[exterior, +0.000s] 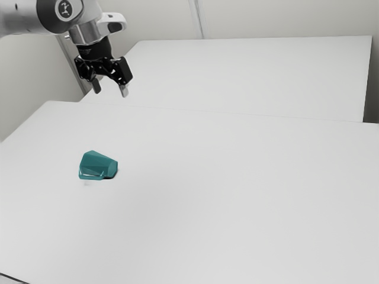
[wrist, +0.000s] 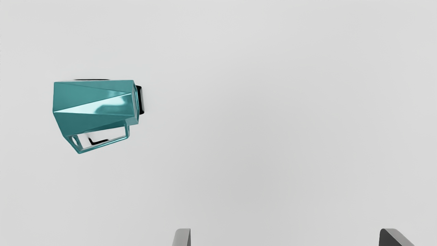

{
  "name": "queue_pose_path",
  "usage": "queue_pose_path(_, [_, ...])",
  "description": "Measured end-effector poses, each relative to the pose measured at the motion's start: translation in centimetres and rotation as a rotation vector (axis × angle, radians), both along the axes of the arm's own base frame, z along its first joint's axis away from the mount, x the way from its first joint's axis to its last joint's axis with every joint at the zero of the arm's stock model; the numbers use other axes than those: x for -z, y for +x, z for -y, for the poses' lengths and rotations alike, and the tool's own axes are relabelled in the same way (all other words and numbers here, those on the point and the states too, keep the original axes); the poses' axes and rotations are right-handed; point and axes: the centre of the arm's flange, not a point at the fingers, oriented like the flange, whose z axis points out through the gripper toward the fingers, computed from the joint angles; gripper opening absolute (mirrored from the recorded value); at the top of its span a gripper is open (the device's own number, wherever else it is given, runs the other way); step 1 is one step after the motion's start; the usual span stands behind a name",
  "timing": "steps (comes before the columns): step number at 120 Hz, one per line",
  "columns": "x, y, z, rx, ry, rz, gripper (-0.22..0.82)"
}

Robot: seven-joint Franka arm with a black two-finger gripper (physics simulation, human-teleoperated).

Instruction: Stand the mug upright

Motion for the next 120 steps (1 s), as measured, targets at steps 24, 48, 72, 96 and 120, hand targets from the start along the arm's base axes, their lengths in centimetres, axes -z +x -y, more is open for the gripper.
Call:
queue_pose_path(24, [-0.5, -0.2, -1.0, -0.016, -0.003, 0.009, 0.6])
queue_pose_path(48, [-1.2, -0.8, -3.6, -0.063, -0.011, 0.01, 0.6])
queue_pose_path(72, [-1.5, -2.3, -10.2, -0.185, -0.036, -0.001, 0.6])
queue_pose_path(96, [0.9, -4.8, -14.7, -0.257, -0.117, -0.005, 0.6])
queue_pose_path(120, [3.5, -6.5, -19.5, -0.304, -0.186, 0.049, 0.6])
